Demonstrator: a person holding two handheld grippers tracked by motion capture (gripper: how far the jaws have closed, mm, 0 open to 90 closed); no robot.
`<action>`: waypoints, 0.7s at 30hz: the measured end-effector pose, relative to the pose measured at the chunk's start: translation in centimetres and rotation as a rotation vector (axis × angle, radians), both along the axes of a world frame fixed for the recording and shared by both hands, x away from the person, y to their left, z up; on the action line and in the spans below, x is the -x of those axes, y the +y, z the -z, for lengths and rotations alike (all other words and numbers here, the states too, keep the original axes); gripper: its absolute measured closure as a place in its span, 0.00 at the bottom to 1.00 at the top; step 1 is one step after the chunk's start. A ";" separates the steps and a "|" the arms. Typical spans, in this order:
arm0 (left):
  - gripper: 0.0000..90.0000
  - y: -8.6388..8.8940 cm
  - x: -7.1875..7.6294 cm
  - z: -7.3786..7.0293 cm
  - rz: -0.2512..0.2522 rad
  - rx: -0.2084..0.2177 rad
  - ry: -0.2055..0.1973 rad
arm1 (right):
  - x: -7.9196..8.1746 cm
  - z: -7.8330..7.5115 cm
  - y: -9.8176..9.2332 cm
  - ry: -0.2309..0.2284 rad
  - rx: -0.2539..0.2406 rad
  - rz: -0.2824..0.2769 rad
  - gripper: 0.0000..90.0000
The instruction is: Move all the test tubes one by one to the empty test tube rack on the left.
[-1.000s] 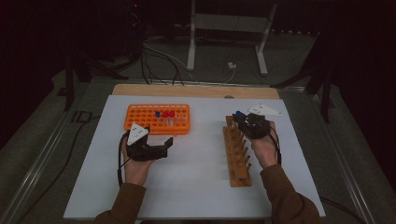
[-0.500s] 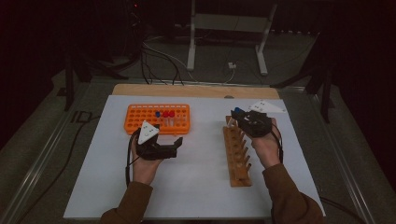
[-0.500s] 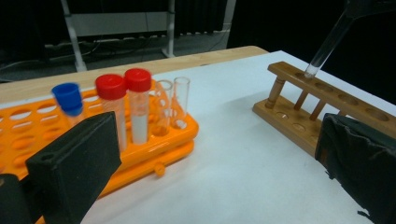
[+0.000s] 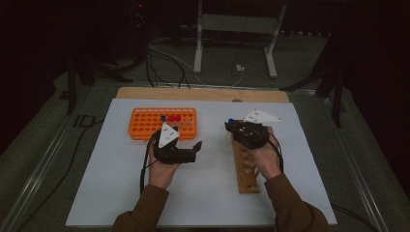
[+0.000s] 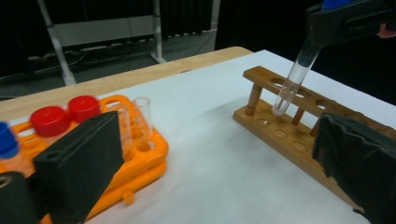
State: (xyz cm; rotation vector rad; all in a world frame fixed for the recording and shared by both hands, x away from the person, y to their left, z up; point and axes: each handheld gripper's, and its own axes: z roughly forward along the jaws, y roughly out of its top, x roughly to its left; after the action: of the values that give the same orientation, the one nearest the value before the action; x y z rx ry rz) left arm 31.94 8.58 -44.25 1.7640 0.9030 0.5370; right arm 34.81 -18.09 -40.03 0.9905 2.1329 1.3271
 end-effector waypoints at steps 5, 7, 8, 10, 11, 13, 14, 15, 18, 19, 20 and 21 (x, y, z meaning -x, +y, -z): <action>0.09 -1.1 0.0 -0.2 0.028 -0.020 -0.007 | 0.4 0.2 0.9 0.021 -0.015 -0.039 0.85; 0.14 -1.6 0.0 -0.2 0.046 -0.025 -0.011 | 0.5 0.3 1.3 0.028 -0.018 -0.051 0.85; 0.17 -1.8 0.0 -0.2 0.056 -0.030 -0.013 | 0.6 0.3 1.4 0.032 -0.023 -0.058 0.85; 0.18 -2.5 0.0 -0.2 0.066 -0.054 -0.018 | 0.7 0.4 1.7 0.035 -0.025 -0.069 0.85; 0.19 -2.8 0.0 -0.2 0.074 -0.063 -0.018 | 0.7 0.4 1.9 0.036 -0.026 -0.075 0.85; 0.23 -3.4 0.0 -0.1 0.078 -0.080 -0.029 | 0.8 0.5 2.2 0.043 -0.032 -0.086 0.85; 0.25 -3.6 -0.1 -0.1 0.083 -0.084 -0.031 | 0.9 0.5 2.3 0.047 -0.032 -0.093 0.85; 0.28 -3.8 -0.1 -0.1 0.086 -0.084 -0.029 | 0.9 0.5 2.5 0.054 -0.037 -0.097 0.85; 0.39 -4.3 -0.1 0.0 0.096 -0.086 -0.035 | 1.1 0.7 3.0 0.055 -0.030 -0.112 0.85; 0.43 -4.4 -0.1 0.0 0.103 -0.093 -0.038 | 1.1 0.7 3.1 0.057 -0.030 -0.116 0.85; 0.49 -4.5 -0.1 0.0 0.110 -0.096 -0.038 | 1.1 0.7 3.2 0.058 -0.029 -0.119 0.85; 0.53 -4.6 -0.1 0.0 0.113 -0.099 -0.039 | 1.1 0.7 3.3 0.059 -0.032 -0.122 0.85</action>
State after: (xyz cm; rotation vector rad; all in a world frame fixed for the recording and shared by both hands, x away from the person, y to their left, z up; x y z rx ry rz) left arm 32.01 3.99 -44.27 1.8751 0.7556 0.5483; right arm 33.69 -14.83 -40.76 0.9362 2.2552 1.4088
